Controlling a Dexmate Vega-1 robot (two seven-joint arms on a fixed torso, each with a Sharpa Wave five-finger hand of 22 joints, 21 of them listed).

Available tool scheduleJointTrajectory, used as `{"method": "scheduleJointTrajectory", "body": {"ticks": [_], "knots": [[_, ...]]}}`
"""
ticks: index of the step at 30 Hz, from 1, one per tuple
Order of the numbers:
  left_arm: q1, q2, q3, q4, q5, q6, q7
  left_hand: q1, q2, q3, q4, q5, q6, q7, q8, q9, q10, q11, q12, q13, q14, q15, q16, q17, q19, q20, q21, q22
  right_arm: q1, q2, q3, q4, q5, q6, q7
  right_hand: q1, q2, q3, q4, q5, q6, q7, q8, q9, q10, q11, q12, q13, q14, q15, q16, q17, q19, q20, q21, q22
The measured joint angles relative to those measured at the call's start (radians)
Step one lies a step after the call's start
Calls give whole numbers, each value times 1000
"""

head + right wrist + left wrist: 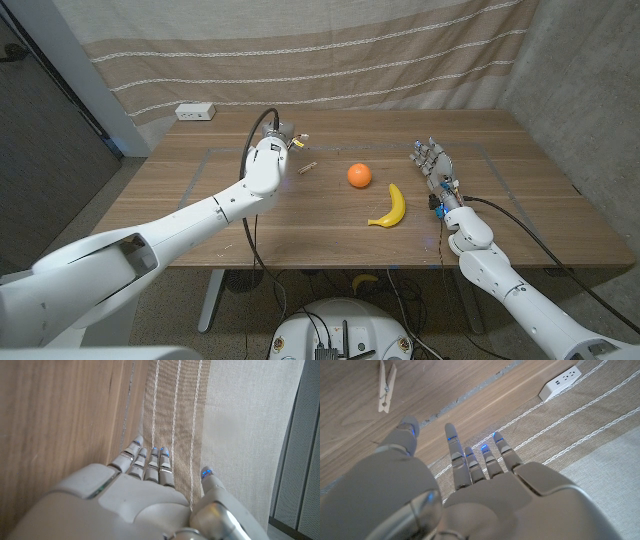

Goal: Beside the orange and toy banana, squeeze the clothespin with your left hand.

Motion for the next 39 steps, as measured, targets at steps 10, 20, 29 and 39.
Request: {"method": "scheduleJointTrajectory", "body": {"ticks": [10,20,29,39], "knots": [[2,-12,5,18,8,-3,-5,4,4,0,0,0,9,-2,0,0,0,0,0,0,0,0,0,0,0,0,0,0,-8,-4,5,-2,6,1,3,0,0,4,-4,0,0,0,-4,0,0,0,0,0,0,0,0,0,0,0,0,0],[-1,-26,19,44,14,-4,-15,12,12,-9,0,0,9,-2,0,1,0,0,0,0,0,0,0,0,0,0,0,0,-8,-4,8,4,12,7,13,0,0,4,-4,0,0,0,-4,0,0,0,0,0,0,0,0,0,0,0,0,0],[-5,-38,27,69,12,-9,-12,12,12,-9,0,0,9,-2,0,5,0,0,0,0,0,0,0,0,5,-5,0,0,1,-4,9,15,14,8,21,0,0,4,-4,0,0,0,-4,0,0,0,0,0,0,0,0,0,0,0,0,0],[-20,-57,42,109,-6,-18,-4,11,22,-14,0,0,9,-2,0,5,0,0,0,0,5,5,0,0,5,-5,0,0,8,-4,9,22,16,2,24,0,0,1,-8,0,0,0,-4,0,9,2,0,0,0,0,0,0,0,0,0,0]]}}
